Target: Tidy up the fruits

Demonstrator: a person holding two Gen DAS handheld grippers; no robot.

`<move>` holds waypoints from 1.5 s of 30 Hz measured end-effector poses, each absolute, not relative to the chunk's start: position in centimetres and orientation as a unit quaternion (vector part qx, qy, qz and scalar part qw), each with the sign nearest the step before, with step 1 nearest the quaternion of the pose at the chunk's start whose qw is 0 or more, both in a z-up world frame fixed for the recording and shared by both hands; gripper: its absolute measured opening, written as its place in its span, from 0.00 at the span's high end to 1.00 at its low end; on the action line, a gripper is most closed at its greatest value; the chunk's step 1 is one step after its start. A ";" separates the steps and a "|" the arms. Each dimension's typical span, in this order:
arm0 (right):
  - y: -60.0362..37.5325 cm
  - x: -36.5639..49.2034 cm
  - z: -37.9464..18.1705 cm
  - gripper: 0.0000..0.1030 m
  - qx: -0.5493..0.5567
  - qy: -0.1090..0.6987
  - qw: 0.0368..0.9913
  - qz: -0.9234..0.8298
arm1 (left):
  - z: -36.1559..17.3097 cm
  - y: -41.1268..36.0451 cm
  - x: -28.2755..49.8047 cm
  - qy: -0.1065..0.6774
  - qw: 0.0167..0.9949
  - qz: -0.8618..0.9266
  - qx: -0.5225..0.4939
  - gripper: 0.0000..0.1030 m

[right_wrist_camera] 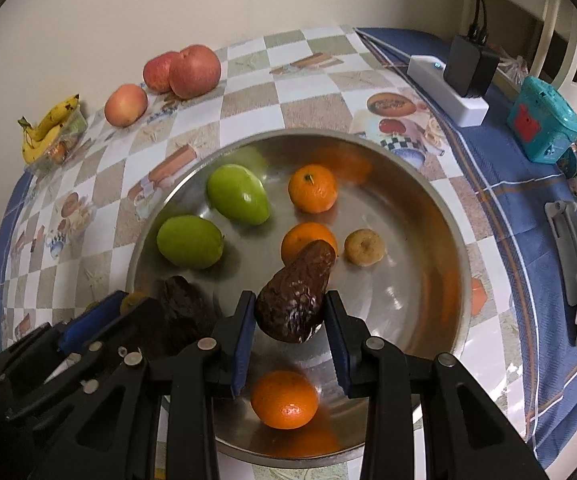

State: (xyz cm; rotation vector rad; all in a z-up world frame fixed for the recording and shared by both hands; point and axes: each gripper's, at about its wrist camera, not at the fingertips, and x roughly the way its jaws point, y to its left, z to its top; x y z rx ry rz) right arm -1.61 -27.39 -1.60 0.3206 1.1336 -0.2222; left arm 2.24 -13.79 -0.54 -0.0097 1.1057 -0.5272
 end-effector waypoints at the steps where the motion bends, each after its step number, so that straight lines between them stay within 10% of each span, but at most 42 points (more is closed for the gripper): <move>1: -27.4 -1.6 -1.8 0.65 0.151 0.535 0.824 -0.105 | -0.7 -13.8 2.3 0.520 0.817 -0.248 -0.006 0.72; 23: -27.2 -1.0 -4.2 0.65 0.151 0.566 0.803 -0.111 | -1.1 -13.5 2.2 0.537 0.803 -0.258 -0.024 0.68; 42: -26.3 -3.9 -1.9 0.53 0.143 0.529 0.827 -0.122 | 0.3 -6.7 1.9 0.529 0.832 -0.156 -0.059 0.11; 45: -25.8 -4.2 -2.0 0.36 0.146 0.529 0.828 -0.113 | 0.0 -4.9 1.8 0.522 0.844 -0.114 -0.035 0.00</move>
